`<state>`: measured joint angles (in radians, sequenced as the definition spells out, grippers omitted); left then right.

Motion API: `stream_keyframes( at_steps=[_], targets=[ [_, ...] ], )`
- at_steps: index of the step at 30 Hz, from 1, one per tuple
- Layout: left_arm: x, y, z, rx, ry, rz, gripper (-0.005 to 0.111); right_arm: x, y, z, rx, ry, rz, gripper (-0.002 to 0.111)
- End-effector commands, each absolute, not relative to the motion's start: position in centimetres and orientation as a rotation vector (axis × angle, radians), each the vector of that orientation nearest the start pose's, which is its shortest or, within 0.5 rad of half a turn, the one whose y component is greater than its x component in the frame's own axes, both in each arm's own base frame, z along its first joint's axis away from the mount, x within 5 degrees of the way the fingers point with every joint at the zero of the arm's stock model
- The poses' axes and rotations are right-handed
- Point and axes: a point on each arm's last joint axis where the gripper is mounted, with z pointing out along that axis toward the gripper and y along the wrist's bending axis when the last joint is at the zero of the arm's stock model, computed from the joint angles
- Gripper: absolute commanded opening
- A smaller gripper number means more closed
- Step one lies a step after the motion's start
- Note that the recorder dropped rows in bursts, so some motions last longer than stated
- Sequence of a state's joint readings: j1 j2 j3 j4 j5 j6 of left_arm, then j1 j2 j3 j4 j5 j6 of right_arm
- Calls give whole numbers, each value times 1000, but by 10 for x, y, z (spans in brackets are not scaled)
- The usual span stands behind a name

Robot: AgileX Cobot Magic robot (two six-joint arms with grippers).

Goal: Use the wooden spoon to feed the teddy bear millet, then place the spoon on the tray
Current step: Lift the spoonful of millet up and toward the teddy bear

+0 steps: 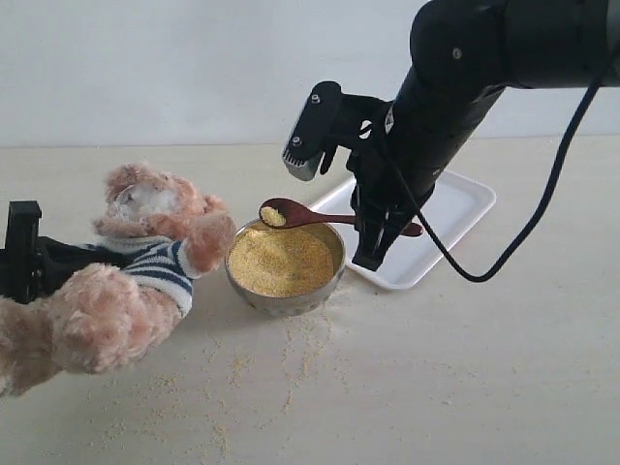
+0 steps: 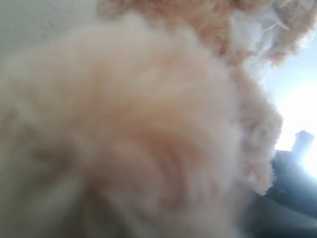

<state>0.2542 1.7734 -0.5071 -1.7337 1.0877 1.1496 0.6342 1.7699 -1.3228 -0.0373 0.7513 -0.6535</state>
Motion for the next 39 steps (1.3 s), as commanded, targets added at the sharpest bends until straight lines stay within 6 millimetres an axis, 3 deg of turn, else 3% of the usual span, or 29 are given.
stream_keyframes(
  at_steps=[1, 7, 14, 20, 28, 35, 39],
  targets=[
    [247, -15, 132, -695, 2273, -1465, 5, 305, 218, 250, -1623, 2115, -49, 0],
    [248, -12, 125, -735, 2314, -1380, 5, 309, 222, 260, -1599, 2087, -47, 0],
    [248, -13, 125, -737, 2305, -1418, 5, 315, 234, 303, -1548, 2006, 46, 0],
    [248, -14, 126, -732, 2298, -1440, 5, 312, 244, 319, -1529, 1961, 192, 0],
    [248, -15, 126, -745, 2297, -1448, 5, 314, 261, 318, -1488, 1905, 362, 0],
    [248, -14, 126, -743, 2295, -1447, 5, 313, 294, 304, -1565, 1844, 337, 0],
    [248, -15, 127, -741, 2293, -1452, 5, 311, 301, 299, -1631, 1813, 252, 0]
  ],
)
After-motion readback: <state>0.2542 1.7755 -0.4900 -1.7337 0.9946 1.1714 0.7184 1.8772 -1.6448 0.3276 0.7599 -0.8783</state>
